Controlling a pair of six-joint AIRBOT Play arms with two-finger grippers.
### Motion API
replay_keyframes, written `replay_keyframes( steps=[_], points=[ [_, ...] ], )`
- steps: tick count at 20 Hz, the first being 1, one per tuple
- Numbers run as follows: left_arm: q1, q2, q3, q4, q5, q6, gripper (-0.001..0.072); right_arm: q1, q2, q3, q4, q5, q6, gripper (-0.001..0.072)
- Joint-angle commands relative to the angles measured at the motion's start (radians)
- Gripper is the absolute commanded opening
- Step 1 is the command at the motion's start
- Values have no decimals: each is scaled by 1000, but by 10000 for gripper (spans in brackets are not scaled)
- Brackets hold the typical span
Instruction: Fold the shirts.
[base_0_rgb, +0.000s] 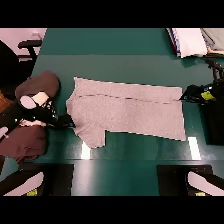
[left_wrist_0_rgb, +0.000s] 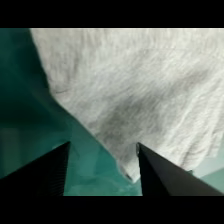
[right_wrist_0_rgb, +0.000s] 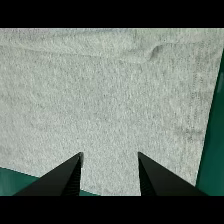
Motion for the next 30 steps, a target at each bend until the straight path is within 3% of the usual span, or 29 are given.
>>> replay_keyframes(
  steps=[1, 8, 9, 10, 11, 16, 17, 21, 26, 27, 30],
  points=[
    [1, 26, -95, -154, 75, 37, 482, 26, 20, -19, 0, -10, -1, 403],
    [1, 25, -94, -172, 74, 40, 478, 16, 19, -21, -3, 9, -1, 403],
    [1, 25, -94, -172, 78, 40, 413, -3, 19, -28, -3, 21, -1, 403],
    [1, 25, -94, -172, 81, 41, 129, -24, 20, -42, -3, 31, -2, 402],
    [1, 25, -94, -177, 92, 42, 31, -47, 23, -69, -3, 39, -8, 403],
    [1, 29, -48, -173, 75, 67, 19, -180, 83, -287, -12, 42, -29, 407],
    [1, 56, -29, -170, 76, 67, 20, -303, 117, -423, -13, 37, -68, 468],
    [1, 76, -14, -170, 76, 77, 20, -505, 127, -602, 23, -14, -105, 477],
    [1, 76, -14, -167, 59, 93, 20, -500, 127, -661, 155, -102, -148, 447],
    [1, 76, -14, -167, 54, 93, 20, -476, 127, -661, 157, -110, -148, 420],
    [1, 77, -8, -150, 20, 93, 18, -393, 127, -651, 147, -118, -149, 163]
  ],
)
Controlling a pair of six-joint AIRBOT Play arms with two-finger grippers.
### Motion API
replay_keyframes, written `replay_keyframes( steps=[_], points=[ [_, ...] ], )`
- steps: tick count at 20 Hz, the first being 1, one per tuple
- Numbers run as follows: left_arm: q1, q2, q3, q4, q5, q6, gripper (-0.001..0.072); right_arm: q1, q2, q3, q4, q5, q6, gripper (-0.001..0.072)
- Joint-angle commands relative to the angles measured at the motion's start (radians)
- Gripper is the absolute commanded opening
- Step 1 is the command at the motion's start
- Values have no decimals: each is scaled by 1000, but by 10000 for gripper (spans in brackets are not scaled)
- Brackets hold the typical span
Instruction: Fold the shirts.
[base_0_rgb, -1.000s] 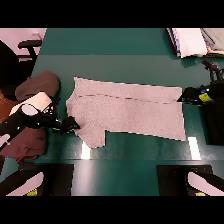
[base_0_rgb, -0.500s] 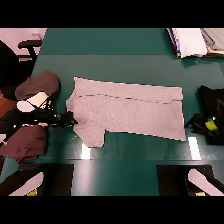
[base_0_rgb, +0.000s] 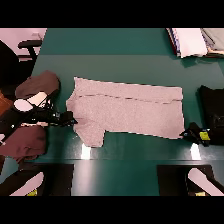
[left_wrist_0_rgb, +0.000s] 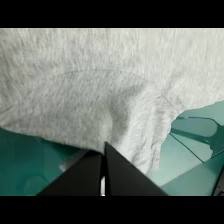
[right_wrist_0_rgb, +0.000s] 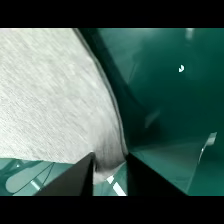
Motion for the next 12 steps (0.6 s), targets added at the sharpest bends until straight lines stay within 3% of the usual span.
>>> replay_keyframes(
  steps=[1, 2, 5, 8, 10, 12],
  points=[
    [1, 13, 11, 37, -53, 2, 18, 69, 1, 13, -2, -9, -9, 59],
    [1, 48, 11, 66, -72, 0, 18, 83, 2, 40, -33, 20, -9, 13],
    [1, 216, 11, 207, -167, -87, 18, 89, 63, 138, -104, 145, -9, 13],
    [0, 366, 12, 193, -329, -114, 18, 82, 180, 228, -183, 264, -7, 12],
    [0, 401, 29, 182, -345, -129, 17, 83, 223, 286, -194, 272, 14, 12],
    [0, 397, 64, 200, -277, -125, 17, 109, 195, 352, -189, 268, 22, 11]
  ],
)
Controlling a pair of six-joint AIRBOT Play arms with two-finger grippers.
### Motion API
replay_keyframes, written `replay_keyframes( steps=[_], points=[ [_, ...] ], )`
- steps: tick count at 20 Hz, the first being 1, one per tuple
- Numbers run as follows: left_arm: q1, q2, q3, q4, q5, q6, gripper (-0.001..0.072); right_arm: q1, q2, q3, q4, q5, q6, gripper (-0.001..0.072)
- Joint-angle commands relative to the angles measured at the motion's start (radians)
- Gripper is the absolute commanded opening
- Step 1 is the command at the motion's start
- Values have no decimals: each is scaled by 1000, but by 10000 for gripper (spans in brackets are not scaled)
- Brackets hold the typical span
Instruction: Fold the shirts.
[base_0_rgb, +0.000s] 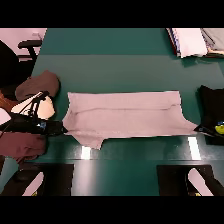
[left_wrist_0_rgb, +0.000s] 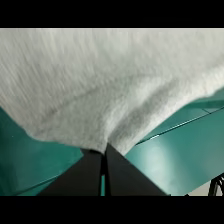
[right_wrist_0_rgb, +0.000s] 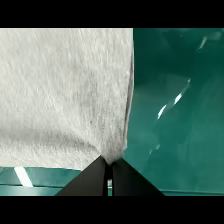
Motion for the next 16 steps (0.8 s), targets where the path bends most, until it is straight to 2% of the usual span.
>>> replay_keyframes(
  steps=[1, 4, 9, 12, 14, 15, 16],
  points=[
    [1, 32, 45, 32, 53, 0, 18, 45, -18, 116, -26, 29, 18, 12],
    [0, -86, 109, 39, 187, 60, 18, 152, -185, 228, -24, -47, 41, 11],
    [1, -416, 256, 31, 341, 163, 20, 283, -491, 430, -23, -129, 79, 12],
    [1, -581, 323, 19, 440, 161, 21, 308, -628, 538, -3, -148, 97, 13],
    [1, -647, 355, -14, 459, 160, 24, 304, -698, 604, 64, -147, 97, 19],
    [1, -661, 362, -25, 463, 158, 185, 296, -722, 631, 97, -150, 96, 106],
    [1, -663, 362, -40, 472, 149, 463, 288, -740, 652, 129, -148, 95, 278]
  ],
)
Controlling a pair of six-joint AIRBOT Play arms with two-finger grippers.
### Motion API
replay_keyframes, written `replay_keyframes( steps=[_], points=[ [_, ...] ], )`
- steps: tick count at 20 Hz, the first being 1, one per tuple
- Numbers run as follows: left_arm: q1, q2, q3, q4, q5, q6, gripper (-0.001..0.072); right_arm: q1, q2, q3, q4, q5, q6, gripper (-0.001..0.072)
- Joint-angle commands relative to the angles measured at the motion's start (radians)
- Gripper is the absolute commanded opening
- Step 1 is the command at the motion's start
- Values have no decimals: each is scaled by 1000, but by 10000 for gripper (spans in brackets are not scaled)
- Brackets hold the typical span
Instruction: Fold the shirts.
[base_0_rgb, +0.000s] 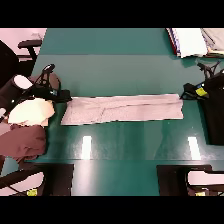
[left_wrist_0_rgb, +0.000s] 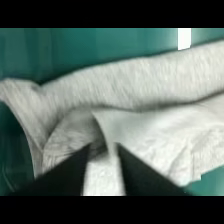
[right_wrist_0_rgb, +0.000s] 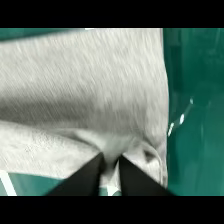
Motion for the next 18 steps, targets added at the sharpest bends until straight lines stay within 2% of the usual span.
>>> replay_keyframes(
  steps=[1, 4, 5, 6, 7, 8, 12, 16, 17, 18],
  points=[
    [1, -73, 40, -45, 53, -11, 553, -15, -99, 99, 116, -8, 5, 400],
    [1, -63, 97, -47, -18, -17, 550, -80, -81, 93, 151, 37, -68, 452],
    [1, -61, 111, -54, -47, -17, 482, -112, -64, 64, 151, 48, -80, 452],
    [0, -61, 120, -61, -71, -16, 247, -144, -51, 30, 152, 53, -91, 458],
    [0, -62, 120, -81, -82, -15, 38, -181, -40, -15, 152, 49, -92, 512],
    [-3, -63, 120, -99, -82, -15, 21, -213, -39, -54, 161, 48, -103, 565],
    [-105, -65, 120, -117, -40, -29, 20, -311, -75, -203, 301, 31, -181, 563],
    [-253, -100, 120, -127, 51, -81, 20, -253, -152, -228, 394, 1, -210, 552],
    [-283, -117, 120, -142, 62, -84, 20, -228, -160, -228, 408, -19, -222, 531],
    [-315, -137, 120, -158, 84, -97, 20, -203, -162, -228, 406, -41, -223, 353]
  ],
)
